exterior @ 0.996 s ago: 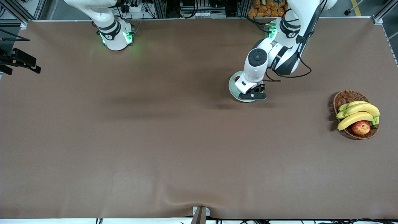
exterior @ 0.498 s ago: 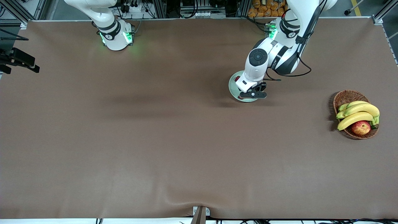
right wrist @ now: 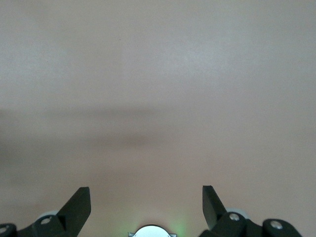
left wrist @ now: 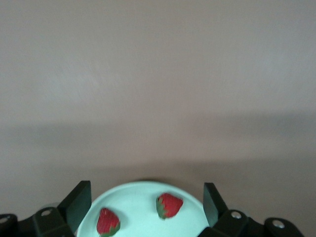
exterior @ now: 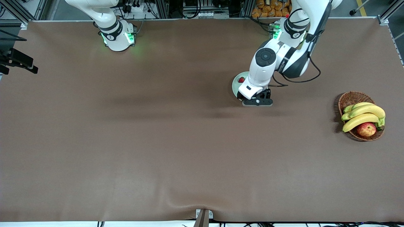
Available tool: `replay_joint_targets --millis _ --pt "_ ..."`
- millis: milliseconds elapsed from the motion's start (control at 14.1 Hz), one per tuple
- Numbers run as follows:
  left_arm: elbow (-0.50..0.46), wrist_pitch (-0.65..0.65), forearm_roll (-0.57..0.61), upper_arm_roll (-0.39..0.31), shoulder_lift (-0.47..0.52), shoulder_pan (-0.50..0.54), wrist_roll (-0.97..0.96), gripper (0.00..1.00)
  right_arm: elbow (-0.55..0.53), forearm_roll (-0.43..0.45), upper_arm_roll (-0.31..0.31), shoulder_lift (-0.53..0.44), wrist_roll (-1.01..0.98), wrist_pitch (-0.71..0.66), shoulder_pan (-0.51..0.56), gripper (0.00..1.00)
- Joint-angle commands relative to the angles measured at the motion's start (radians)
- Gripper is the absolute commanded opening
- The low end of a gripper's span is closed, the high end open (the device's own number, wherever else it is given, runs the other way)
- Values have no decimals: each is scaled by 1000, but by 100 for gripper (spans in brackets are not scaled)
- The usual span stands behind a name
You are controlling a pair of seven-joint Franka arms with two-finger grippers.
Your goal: Collect all strawberries into plate
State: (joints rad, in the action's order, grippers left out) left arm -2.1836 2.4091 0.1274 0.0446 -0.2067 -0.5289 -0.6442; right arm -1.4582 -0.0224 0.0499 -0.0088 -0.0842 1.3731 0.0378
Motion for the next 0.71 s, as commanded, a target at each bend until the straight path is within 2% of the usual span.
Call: replay_joint_targets --millis 0,285,640 --pt "178 -80 20 4 -74 56 5 100 12 19 -1 -11 1 -8 19 100" --pt "264 -81 23 1 -97 133 8 100 12 13 -2 -11 4 -6 19 100" --pt "321 -81 46 1 -118 222 132 100 12 7 -7 -11 26 -8 14 100"
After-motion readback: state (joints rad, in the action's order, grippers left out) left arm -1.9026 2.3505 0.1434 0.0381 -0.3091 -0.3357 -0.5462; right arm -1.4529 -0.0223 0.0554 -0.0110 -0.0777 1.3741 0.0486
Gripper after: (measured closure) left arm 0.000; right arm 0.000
